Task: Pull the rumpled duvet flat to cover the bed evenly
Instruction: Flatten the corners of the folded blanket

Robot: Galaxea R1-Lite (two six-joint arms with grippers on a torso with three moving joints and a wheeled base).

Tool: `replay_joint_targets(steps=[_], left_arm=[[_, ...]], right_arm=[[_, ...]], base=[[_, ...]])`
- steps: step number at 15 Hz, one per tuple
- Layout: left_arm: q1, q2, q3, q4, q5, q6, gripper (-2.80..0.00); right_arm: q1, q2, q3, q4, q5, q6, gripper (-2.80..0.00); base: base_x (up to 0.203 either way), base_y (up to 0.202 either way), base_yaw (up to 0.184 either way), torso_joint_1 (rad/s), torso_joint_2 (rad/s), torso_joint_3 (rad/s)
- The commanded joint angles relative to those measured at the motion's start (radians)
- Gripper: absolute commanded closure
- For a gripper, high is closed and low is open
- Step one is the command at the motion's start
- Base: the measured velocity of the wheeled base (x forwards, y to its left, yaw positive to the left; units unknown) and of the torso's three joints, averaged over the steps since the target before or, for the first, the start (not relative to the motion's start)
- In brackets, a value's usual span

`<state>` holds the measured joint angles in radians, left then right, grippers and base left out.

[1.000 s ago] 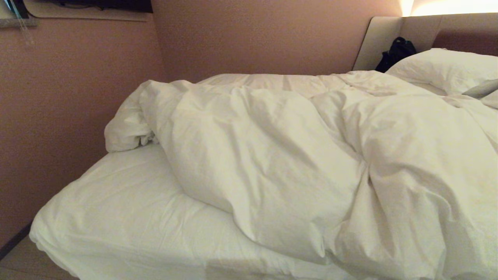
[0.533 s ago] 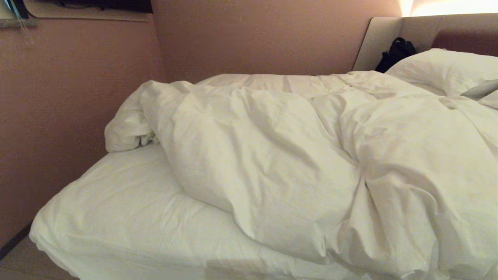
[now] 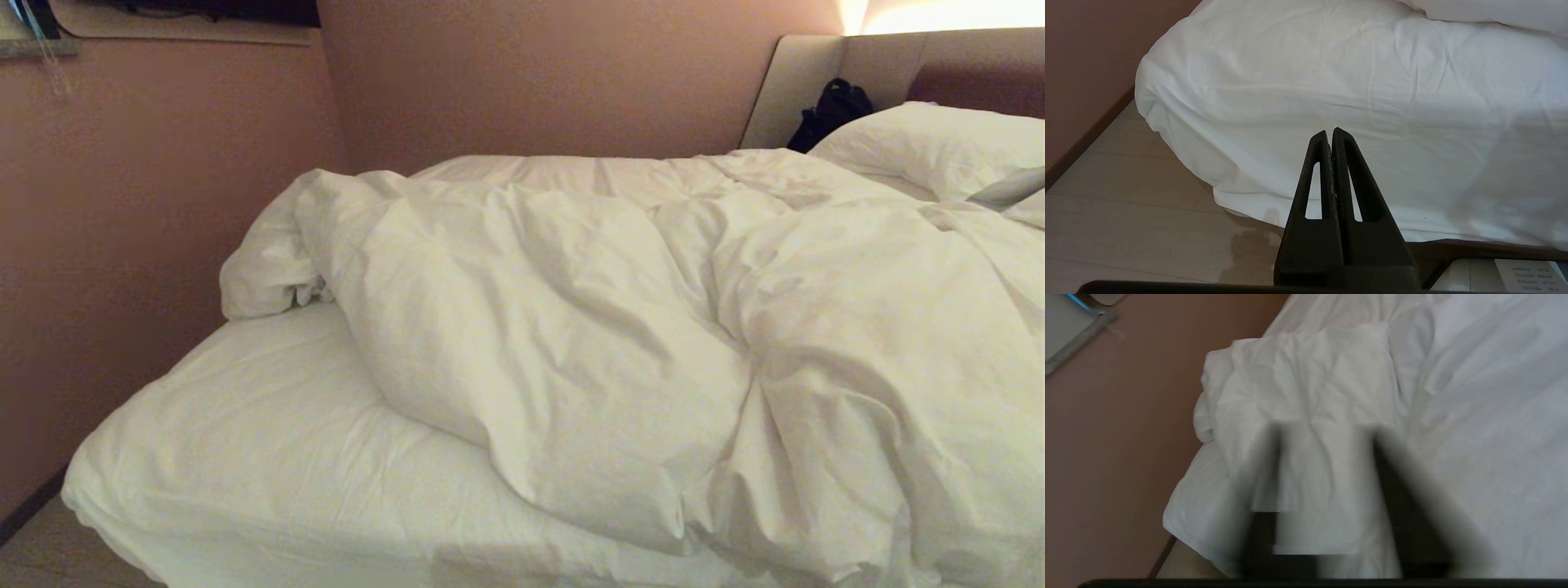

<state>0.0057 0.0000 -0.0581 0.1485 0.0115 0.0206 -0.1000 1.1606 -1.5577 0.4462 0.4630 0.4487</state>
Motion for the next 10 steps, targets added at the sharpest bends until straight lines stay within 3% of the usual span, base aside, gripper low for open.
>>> replay_joint_targets(steps=[1, 10], left_arm=[[0.000, 0.000, 0.000, 0.000, 0.001, 0.000, 0.00], [0.000, 0.000, 0.000, 0.000, 0.001, 0.001, 0.00]], right_arm=[[0.000, -0.047, 0.008, 0.008, 0.005, 0.004, 0.00], [-0.002, -0.572, 0.289, 0.011, -0.006, 0.001, 0.00]], base=[[0.000, 0.000, 0.000, 0.000, 0.00, 0.000], [0.000, 0.000, 0.000, 0.000, 0.00, 0.000]])
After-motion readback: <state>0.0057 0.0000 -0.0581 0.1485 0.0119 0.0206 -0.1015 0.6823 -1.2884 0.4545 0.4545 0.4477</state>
